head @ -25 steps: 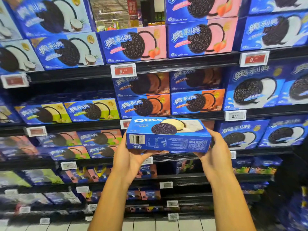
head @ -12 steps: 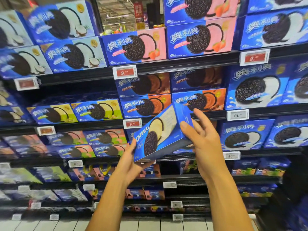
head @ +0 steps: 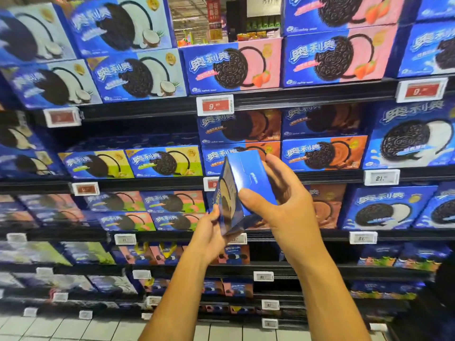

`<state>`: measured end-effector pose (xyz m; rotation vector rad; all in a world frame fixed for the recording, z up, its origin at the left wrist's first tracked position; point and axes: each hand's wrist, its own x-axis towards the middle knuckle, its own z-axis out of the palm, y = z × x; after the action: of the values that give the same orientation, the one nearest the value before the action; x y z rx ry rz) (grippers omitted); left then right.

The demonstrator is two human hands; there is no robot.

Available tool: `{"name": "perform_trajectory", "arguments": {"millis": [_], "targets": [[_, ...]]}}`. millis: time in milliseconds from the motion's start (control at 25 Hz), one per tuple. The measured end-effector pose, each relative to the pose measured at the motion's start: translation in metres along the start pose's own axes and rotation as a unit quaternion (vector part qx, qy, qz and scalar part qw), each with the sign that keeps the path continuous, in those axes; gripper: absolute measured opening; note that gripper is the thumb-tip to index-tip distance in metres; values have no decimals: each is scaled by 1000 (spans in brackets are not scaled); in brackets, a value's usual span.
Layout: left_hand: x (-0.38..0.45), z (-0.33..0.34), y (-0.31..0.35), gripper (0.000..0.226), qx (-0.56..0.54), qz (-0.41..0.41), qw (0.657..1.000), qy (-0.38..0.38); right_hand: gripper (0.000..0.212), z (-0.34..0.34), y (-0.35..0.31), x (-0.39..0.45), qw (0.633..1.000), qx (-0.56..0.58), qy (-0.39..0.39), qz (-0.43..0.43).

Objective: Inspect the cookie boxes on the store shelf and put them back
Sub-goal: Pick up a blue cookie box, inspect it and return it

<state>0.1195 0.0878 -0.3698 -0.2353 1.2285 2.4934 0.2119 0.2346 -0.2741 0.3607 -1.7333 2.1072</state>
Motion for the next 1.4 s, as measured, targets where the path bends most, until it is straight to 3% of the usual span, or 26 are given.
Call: {"name": "perform_trajectory", "arguments": {"millis": [160,400,520,640,840,1000,1120,1200,1280,1400], "targets": [[-3,-12,17,36,-19,0,1000,-10,83,12,-1,4,1000,-9,-8,-9],[-7,-30,33,35,-30,-5,999,-21,60,34,6,6,998,-42,-38,-36],[-5,-39,48,39,-27,42,999,-7,59,28,11,7,998,-25,-41,-30],[-12,-46,71,41,0,131,991,6,44,16,14,7,999,-26,-22,-33],[-29,-46,94,37,62,304,948,70,44,3,28,7,999,-38,2,-12],[-43,-43,97,47,97,377,917,88,36,-2,30,10,998,-69,6,5],[-54,-46,102,45,184,438,877,68,50,-4,28,12,995,-97,10,-2],[-58,-49,107,56,240,459,854,42,48,-4,28,14,994,-102,27,-31],[-59,-50,112,68,250,465,849,21,42,-1,27,14,992,-107,27,-62],[-63,-49,116,67,243,485,840,8,39,3,24,14,993,-91,26,-73]]}}
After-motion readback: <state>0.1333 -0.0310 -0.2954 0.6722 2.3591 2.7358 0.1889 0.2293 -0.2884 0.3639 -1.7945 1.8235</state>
